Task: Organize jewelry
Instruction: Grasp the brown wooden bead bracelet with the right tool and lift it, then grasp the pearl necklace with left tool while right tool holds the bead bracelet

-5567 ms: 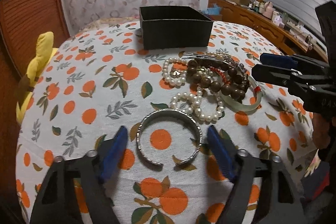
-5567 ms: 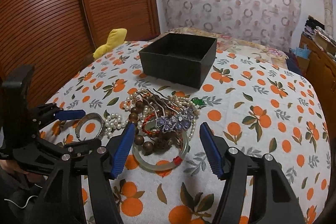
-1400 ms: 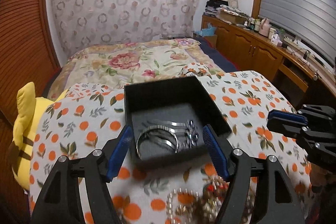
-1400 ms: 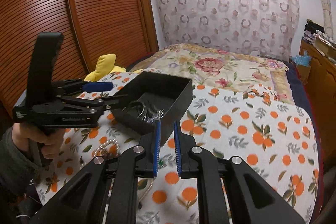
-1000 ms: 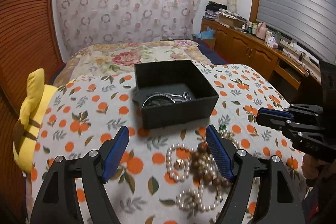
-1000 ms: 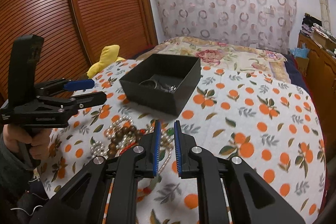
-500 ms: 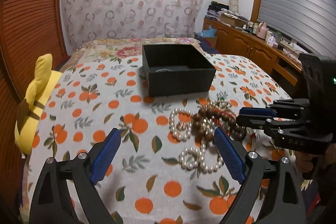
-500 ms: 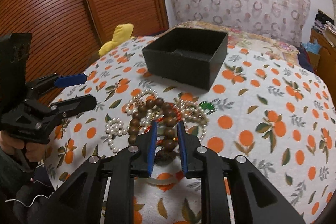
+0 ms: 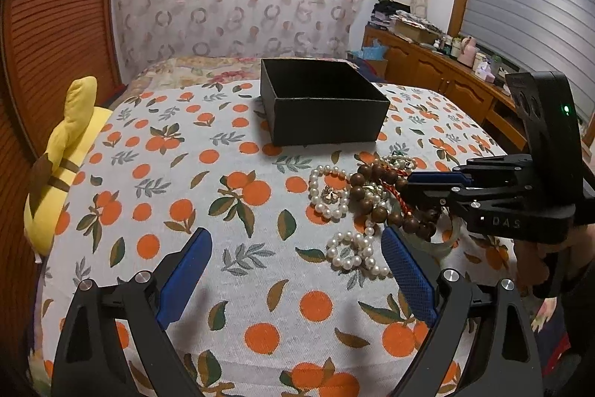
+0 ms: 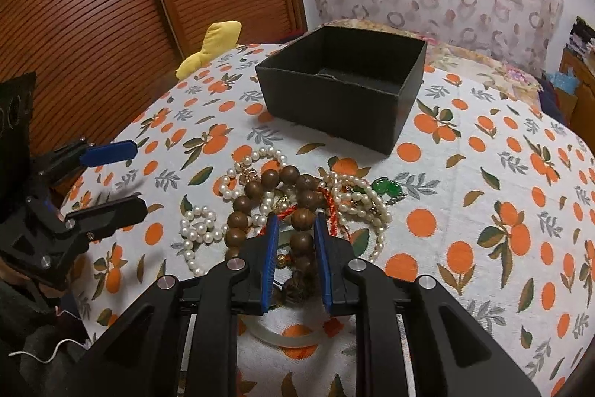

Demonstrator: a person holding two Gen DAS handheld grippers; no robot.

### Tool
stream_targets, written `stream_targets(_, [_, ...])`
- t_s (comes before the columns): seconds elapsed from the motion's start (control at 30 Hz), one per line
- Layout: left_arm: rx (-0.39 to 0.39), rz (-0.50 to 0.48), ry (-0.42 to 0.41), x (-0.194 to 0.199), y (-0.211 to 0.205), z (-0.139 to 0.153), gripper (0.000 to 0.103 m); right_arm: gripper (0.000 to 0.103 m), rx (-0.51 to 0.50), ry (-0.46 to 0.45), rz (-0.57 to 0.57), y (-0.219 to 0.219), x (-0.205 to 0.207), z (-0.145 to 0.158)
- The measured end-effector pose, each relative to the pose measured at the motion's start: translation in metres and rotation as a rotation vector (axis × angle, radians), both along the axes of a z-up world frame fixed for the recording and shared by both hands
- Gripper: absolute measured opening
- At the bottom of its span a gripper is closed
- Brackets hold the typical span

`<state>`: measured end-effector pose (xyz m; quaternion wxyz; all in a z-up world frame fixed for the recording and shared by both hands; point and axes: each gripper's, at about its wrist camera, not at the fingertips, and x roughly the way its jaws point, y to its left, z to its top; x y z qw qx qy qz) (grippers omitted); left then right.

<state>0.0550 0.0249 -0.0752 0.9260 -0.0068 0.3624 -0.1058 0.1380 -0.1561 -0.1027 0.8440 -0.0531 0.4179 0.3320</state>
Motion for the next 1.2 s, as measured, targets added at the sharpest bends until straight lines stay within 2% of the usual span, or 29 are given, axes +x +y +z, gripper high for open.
stream_targets(0.07, [0.000,-0.002,0.002,-0.001,-0.001,-0.001,0.089,0.021,0.016,0.016,0.003,-0.001,0.002,0.000])
stream_targets(0.13, [0.000,-0.004,0.005,-0.002,-0.002,-0.002,0.089,0.014,0.020,0.022,0.005,-0.001,0.004,-0.001])
stream_targets(0.23, [0.001,-0.009,0.011,-0.003,-0.004,-0.003,0.089,0.014,0.025,0.015,0.005,-0.002,0.003,0.000])
stream_targets(0.4, [0.009,-0.035,0.039,-0.001,-0.010,-0.008,0.089,0.013,0.056,-0.050,0.004,-0.007,-0.005,0.016])
stream_targets(0.67, [0.015,-0.061,0.049,0.000,-0.021,-0.010,0.089,0.013,0.095,-0.191,-0.016,-0.023,-0.020,0.063])
stream_targets(1.0, [0.004,-0.080,0.065,0.004,-0.029,-0.012,0.089,0.013,0.115,-0.290,-0.049,-0.048,-0.035,0.097])
stream_targets(1.03, [-0.002,-0.084,0.068,0.004,-0.030,-0.013,0.085,0.013,0.113,-0.295,-0.053,-0.051,-0.035,0.098])
stream_targets(1.17, [-0.015,-0.093,0.094,0.007,-0.035,-0.015,0.055,0.013,0.107,-0.312,-0.077,-0.064,-0.038,0.100])
stream_targets(1.2, [-0.019,-0.096,0.096,0.007,-0.036,-0.015,0.051,0.013,0.107,-0.312,-0.082,-0.067,-0.037,0.100])
